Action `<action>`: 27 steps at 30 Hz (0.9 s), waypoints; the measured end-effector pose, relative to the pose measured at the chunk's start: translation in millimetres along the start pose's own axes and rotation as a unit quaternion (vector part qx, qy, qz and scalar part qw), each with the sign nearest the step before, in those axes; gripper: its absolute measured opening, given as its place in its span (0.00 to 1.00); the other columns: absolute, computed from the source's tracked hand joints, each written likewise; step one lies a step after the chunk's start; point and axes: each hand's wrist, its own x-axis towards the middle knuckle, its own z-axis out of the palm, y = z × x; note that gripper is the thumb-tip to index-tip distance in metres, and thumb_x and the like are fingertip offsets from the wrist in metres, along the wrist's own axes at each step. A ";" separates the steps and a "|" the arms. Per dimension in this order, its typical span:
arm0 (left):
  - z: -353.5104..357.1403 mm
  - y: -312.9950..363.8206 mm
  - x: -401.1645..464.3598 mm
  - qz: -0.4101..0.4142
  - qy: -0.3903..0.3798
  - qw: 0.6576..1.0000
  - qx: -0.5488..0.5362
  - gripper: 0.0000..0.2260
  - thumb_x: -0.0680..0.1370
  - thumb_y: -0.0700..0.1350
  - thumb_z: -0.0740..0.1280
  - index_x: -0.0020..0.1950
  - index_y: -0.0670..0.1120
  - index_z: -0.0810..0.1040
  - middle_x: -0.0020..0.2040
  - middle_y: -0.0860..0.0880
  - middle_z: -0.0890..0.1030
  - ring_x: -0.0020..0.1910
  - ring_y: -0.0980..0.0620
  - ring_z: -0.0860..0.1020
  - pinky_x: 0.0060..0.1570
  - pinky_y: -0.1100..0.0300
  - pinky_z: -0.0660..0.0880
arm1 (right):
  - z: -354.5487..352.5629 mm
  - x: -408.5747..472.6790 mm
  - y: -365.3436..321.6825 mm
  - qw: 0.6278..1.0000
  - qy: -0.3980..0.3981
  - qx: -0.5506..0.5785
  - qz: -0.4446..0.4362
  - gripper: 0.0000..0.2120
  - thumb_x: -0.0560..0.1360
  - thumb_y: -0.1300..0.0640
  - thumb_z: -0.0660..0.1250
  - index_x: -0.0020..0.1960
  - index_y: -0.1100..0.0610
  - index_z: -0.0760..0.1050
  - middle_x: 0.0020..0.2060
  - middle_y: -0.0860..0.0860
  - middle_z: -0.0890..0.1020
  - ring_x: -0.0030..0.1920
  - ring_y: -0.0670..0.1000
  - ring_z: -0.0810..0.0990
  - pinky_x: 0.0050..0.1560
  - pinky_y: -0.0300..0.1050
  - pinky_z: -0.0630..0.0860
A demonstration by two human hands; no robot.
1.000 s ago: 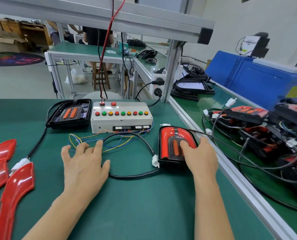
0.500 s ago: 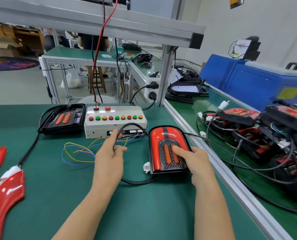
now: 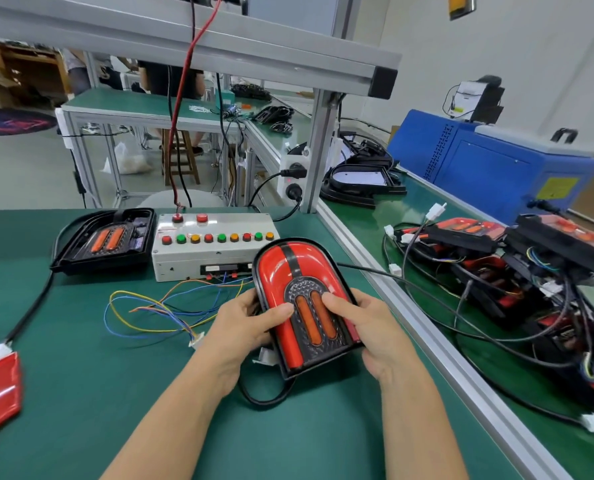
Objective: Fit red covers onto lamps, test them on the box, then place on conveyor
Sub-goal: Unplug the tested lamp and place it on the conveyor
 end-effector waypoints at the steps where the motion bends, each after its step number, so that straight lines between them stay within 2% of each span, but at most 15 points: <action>1: -1.6 0.1 1.4 -0.001 0.001 1.000 -0.014 0.22 0.62 0.42 0.75 0.56 0.44 0.79 0.51 0.48 0.84 0.47 0.48 0.84 0.38 0.59 0.80 | -0.1 0.1 -0.2 1.000 -0.002 0.001 -0.001 0.17 0.70 0.56 0.75 0.57 0.59 0.79 0.47 0.57 0.86 0.46 0.57 0.86 0.41 0.47 0.82; 4: -3.5 1.5 1.5 0.012 0.005 1.000 -0.017 0.24 0.60 0.38 0.75 0.55 0.42 0.79 0.48 0.46 0.85 0.43 0.48 0.84 0.36 0.58 0.80 | -1.9 -1.0 -0.9 1.000 -0.019 0.000 -0.008 0.18 0.70 0.54 0.75 0.58 0.56 0.79 0.48 0.56 0.86 0.47 0.56 0.86 0.40 0.46 0.81; 7: -3.5 1.6 0.4 0.020 0.010 1.000 -0.015 0.22 0.60 0.36 0.74 0.54 0.41 0.79 0.46 0.45 0.85 0.42 0.48 0.84 0.35 0.59 0.80 | -3.3 -3.2 -2.3 0.999 -0.043 0.003 -0.006 0.24 0.66 0.52 0.77 0.60 0.56 0.77 0.49 0.56 0.86 0.46 0.55 0.86 0.39 0.44 0.81; 12: -10.9 1.5 1.6 0.016 0.017 0.998 -0.065 0.24 0.59 0.32 0.73 0.54 0.37 0.78 0.50 0.39 0.83 0.43 0.46 0.83 0.40 0.56 0.82 | -3.4 -4.4 -1.5 0.994 -0.092 0.050 0.007 0.36 0.66 0.54 0.78 0.71 0.54 0.67 0.57 0.57 0.83 0.56 0.59 0.83 0.57 0.57 0.79; 14: -12.3 1.7 0.9 0.017 0.017 0.997 -0.074 0.27 0.58 0.33 0.73 0.57 0.36 0.77 0.52 0.38 0.83 0.46 0.45 0.82 0.45 0.54 0.81 | -2.7 -7.0 -2.5 0.991 -0.134 0.016 -0.002 0.32 0.68 0.55 0.76 0.70 0.56 0.70 0.59 0.57 0.82 0.59 0.61 0.80 0.60 0.58 0.77; 17: -12.6 2.0 0.9 0.013 0.009 0.996 -0.087 0.24 0.62 0.36 0.70 0.58 0.35 0.76 0.53 0.37 0.82 0.49 0.42 0.81 0.50 0.50 0.79 | -0.7 -11.0 -3.6 0.986 -0.169 -0.003 -0.013 0.25 0.71 0.53 0.73 0.67 0.55 0.74 0.60 0.58 0.81 0.61 0.62 0.78 0.62 0.60 0.76; 21: -13.4 2.3 1.3 0.000 -0.013 0.995 -0.100 0.20 0.65 0.37 0.70 0.58 0.37 0.76 0.52 0.38 0.83 0.47 0.44 0.83 0.47 0.51 0.80 | 0.3 -11.3 -4.9 0.987 -0.157 0.023 -0.022 0.24 0.72 0.55 0.72 0.67 0.56 0.73 0.59 0.59 0.81 0.58 0.60 0.80 0.60 0.58 0.77; 24: -10.8 1.5 -0.1 -0.009 -0.015 0.994 -0.111 0.19 0.67 0.38 0.69 0.58 0.38 0.77 0.52 0.39 0.83 0.46 0.46 0.84 0.40 0.57 0.82 | 0.9 -10.2 -2.6 0.991 -0.130 0.022 -0.029 0.21 0.74 0.57 0.71 0.65 0.58 0.74 0.58 0.60 0.82 0.56 0.60 0.81 0.59 0.58 0.78; 27: -10.4 2.0 -0.3 -0.011 -0.010 0.994 -0.107 0.19 0.68 0.39 0.69 0.58 0.38 0.77 0.52 0.39 0.83 0.43 0.48 0.84 0.37 0.59 0.81 | 2.0 -11.1 -2.0 0.993 -0.105 0.046 -0.036 0.22 0.72 0.56 0.71 0.65 0.59 0.75 0.56 0.59 0.83 0.55 0.59 0.82 0.55 0.54 0.80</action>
